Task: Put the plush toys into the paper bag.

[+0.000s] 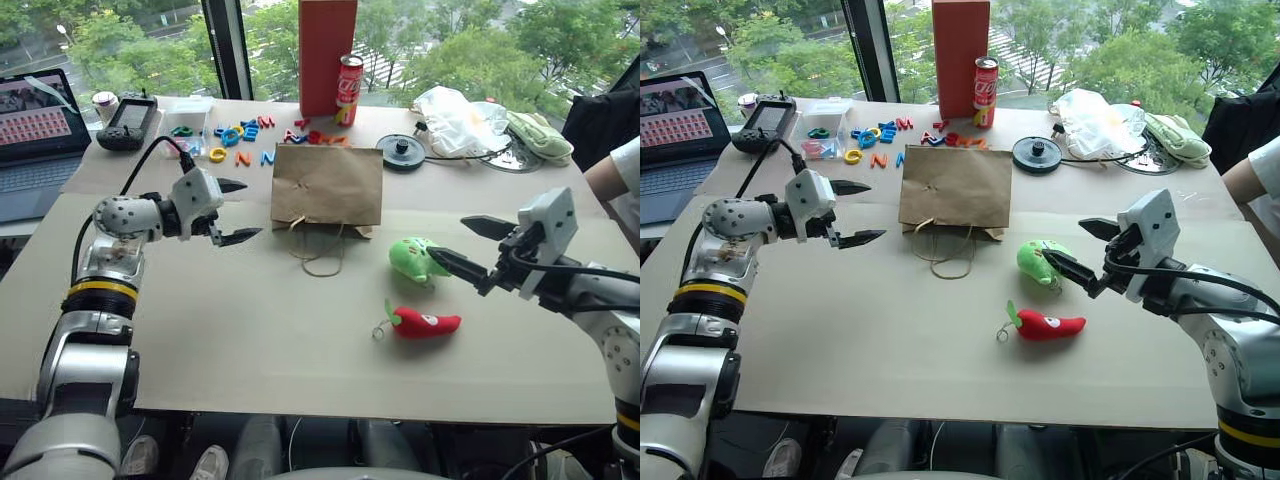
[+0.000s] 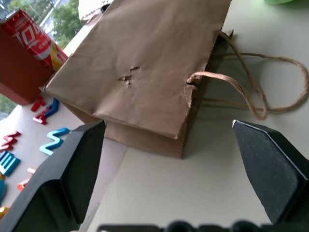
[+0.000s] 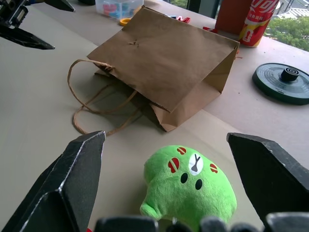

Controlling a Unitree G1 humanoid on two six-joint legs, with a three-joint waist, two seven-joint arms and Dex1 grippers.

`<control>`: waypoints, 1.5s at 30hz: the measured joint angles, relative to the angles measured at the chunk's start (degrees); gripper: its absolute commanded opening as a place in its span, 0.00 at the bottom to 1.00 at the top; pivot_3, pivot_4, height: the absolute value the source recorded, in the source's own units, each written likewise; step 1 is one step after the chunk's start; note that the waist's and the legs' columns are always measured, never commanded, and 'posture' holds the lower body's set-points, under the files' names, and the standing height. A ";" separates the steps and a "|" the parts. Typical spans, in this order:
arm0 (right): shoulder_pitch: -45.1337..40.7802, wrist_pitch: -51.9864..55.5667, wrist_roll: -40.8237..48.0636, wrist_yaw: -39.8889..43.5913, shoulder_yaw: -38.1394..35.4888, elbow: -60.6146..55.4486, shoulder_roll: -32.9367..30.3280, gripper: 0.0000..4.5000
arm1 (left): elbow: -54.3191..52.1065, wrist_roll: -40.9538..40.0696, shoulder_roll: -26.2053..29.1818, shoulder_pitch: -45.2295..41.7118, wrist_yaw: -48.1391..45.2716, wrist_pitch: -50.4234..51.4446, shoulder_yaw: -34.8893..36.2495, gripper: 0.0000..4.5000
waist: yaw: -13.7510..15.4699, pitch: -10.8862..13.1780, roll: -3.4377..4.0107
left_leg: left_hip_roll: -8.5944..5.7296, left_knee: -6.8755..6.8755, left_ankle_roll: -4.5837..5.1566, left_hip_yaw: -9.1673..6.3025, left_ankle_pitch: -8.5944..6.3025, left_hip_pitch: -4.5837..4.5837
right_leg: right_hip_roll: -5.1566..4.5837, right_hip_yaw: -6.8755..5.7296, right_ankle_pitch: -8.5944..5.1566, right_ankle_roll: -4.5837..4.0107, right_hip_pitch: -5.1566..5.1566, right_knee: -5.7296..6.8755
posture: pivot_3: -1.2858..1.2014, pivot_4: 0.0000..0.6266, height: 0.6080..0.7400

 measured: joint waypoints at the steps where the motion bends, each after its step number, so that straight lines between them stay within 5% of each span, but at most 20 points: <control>1: 0.49 0.25 0.05 -0.15 -0.25 -0.46 -0.01 0.99 | 3.93 2.92 -1.26 -1.93 1.71 -4.32 -1.83 1.00 | 0.00 0.00 0.00 | -0.01 0.01 0.03 -0.01 -0.02 -0.06 | 0.00 0.00 0.00 0.01 -0.02 -0.01 | 0.52 0.24 0.99; 11: 3.04 1.83 1.84 -4.56 -1.55 -5.87 1.13 0.99 | 18.00 12.57 -8.89 -8.70 9.75 -18.99 -7.06 1.00 | -0.47 0.00 -0.01 | -0.01 0.08 0.06 -0.01 -0.03 -0.24 | 0.02 0.06 -0.01 0.04 -0.30 0.14 | 0.52 0.24 0.99; 15: 3.35 1.97 2.17 -6.38 -1.77 -6.87 1.72 1.00 | 18.69 12.55 -9.17 -9.67 8.64 -20.26 -6.54 0.77 | -0.56 0.00 -0.01 | -0.01 0.13 0.06 -0.02 -0.03 -0.22 | 0.04 0.10 -0.01 0.05 -0.30 0.20 | 0.52 0.24 0.99; 24: 3.34 1.97 2.13 -8.13 -1.70 -6.83 1.94 1.00 | 20.04 12.59 -8.97 -9.67 7.57 -20.29 -6.12 0.02 | -0.49 0.00 0.00 | -0.01 0.19 0.06 -0.03 -0.03 -0.23 | 0.05 0.09 -0.01 0.05 -0.30 0.22 | 0.52 0.24 0.99; 30: 3.03 1.95 1.98 -8.52 -1.01 -6.50 1.95 1.00 | 20.03 11.57 -9.22 -9.65 5.76 -20.08 -4.56 0.01 | -0.49 0.00 0.00 | 0.00 0.20 0.06 -0.03 -0.03 -0.23 | 0.07 0.09 -0.01 0.05 -0.30 0.23 | 0.52 0.24 0.99; 36: 2.85 1.95 1.72 -8.53 -0.01 -6.48 2.00 1.00 | 15.55 2.37 -9.80 -7.90 -5.37 -16.44 0.93 0.01 | -0.57 0.00 0.00 | 0.06 0.22 0.06 -0.03 -0.03 -0.23 | 0.13 0.14 -0.01 0.05 -0.30 0.24 | 0.52 0.24 0.99; 45: 2.43 3.16 2.17 -9.06 5.57 -8.20 2.92 1.00 | -12.67 -12.95 -5.66 1.54 -13.40 10.63 7.86 0.01 | -1.14 -0.01 0.03 | 0.21 0.34 0.06 -0.16 -0.03 -0.18 | 0.54 0.74 -0.01 0.05 -0.26 0.35 | 0.52 0.24 0.99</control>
